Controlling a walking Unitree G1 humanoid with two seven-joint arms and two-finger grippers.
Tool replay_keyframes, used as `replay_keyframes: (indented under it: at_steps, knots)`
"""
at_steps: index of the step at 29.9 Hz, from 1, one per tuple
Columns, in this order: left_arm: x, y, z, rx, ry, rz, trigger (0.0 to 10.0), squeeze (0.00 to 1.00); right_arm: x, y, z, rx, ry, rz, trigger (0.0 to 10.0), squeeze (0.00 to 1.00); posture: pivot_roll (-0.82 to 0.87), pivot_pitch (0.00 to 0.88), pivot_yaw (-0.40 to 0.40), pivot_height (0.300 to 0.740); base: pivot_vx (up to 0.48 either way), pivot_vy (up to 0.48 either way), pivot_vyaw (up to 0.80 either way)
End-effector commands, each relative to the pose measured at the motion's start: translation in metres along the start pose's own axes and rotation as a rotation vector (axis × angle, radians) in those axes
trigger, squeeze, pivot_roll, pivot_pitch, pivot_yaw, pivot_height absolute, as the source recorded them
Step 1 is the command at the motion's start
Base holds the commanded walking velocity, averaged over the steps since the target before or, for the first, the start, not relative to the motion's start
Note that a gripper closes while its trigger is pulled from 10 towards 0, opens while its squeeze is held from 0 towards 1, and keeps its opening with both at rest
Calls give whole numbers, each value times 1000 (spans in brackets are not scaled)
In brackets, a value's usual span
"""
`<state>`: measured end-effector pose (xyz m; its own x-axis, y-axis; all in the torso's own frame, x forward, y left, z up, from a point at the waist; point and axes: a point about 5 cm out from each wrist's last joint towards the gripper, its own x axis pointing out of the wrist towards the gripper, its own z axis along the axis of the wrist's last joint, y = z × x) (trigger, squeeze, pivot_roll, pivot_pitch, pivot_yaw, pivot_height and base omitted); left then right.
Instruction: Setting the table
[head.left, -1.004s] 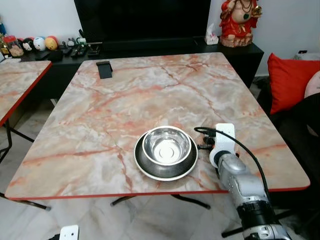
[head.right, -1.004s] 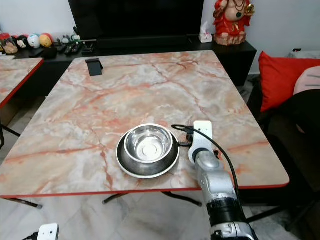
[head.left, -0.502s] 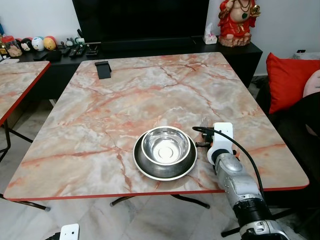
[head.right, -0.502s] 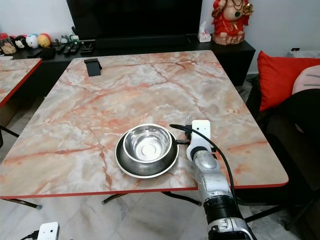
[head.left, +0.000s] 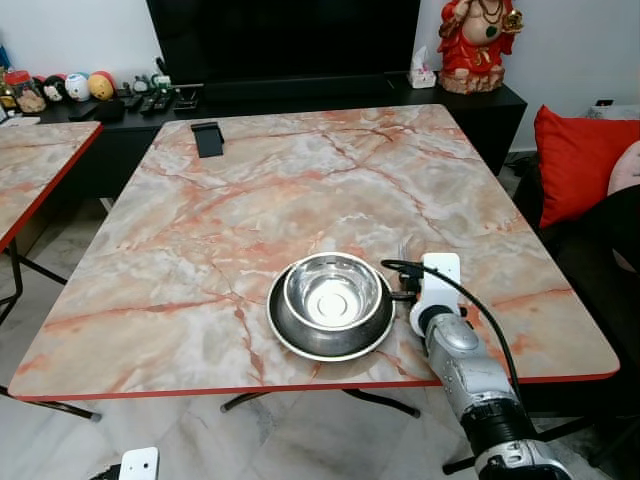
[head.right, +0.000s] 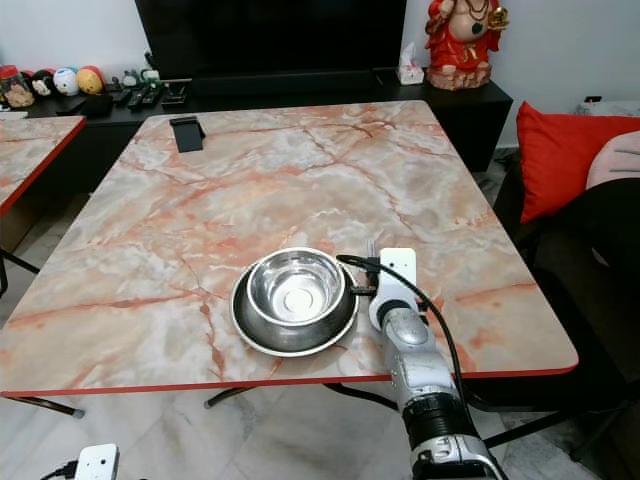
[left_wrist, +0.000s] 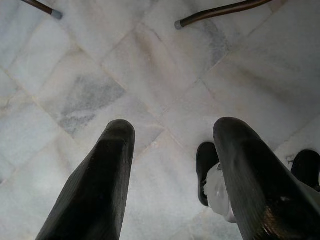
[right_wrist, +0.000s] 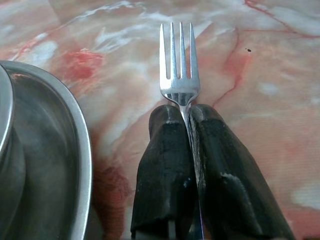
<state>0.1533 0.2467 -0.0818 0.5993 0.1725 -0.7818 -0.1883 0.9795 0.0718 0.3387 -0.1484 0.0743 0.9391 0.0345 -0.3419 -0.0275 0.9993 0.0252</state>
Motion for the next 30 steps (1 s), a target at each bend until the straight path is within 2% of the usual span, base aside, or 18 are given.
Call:
replay_keyframes:
  at_steps: [1, 12, 30]
  knots:
    - [0, 3, 4, 27, -8, 4, 10000, 0, 2, 1, 4, -2, -9, 0, 10000, 0, -61, 0, 49, 720, 0, 0, 0]
    - [1, 2, 6, 28, -13, 1, 10000, 0, 3, 1, 5, -43, -17, -3, 10000, 0, -62, 0, 48, 720, 0, 0, 0]
    - [1, 2, 4, 26, -4, 2, 10000, 0, 3, 3, 2, -51, 6, 1, 10000, 0, -60, 0, 46, 720, 0, 0, 0]
